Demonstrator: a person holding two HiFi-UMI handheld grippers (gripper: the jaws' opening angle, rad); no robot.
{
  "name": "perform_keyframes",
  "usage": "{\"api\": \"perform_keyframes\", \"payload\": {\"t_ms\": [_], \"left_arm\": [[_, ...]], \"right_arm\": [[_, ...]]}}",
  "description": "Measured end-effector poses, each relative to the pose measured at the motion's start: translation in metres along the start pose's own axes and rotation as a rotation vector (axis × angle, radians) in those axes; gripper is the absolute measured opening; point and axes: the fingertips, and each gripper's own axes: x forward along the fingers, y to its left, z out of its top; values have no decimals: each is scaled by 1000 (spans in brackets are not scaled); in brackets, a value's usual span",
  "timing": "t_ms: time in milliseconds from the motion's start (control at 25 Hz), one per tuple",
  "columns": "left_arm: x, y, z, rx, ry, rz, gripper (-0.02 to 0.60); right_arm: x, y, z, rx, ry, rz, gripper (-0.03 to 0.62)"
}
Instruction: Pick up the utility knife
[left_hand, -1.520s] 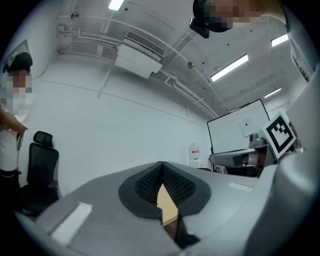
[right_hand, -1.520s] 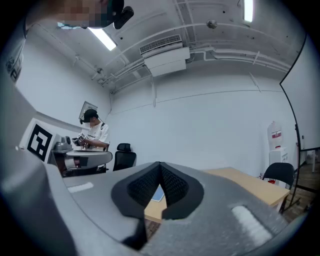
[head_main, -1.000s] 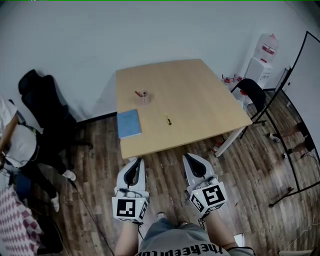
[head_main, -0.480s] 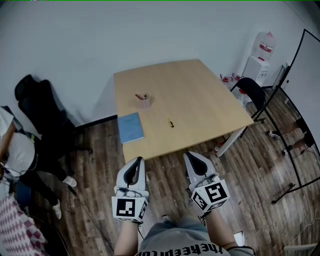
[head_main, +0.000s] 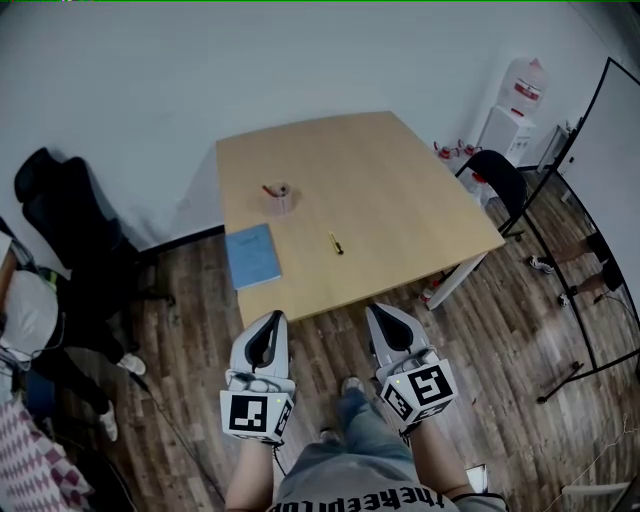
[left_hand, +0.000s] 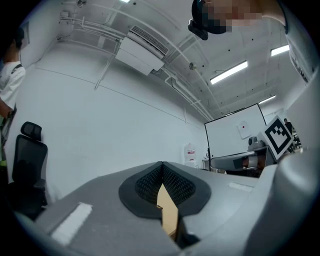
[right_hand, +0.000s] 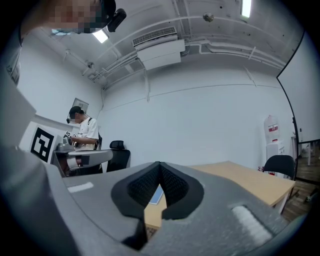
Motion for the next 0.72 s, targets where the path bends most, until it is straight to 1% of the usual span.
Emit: {"api": "perform_keyframes", "payload": {"t_ms": [280, 440, 720], "left_arm": [[34, 15, 0, 8, -6, 19, 20], [62, 26, 0, 15, -13, 39, 20], [106, 36, -1, 4, -18, 77, 20]], "right_arm": [[39, -22, 2, 4, 1, 32, 2], [67, -40, 5, 2, 1, 57, 2], [107, -75, 9, 3, 10, 99, 2]]}}
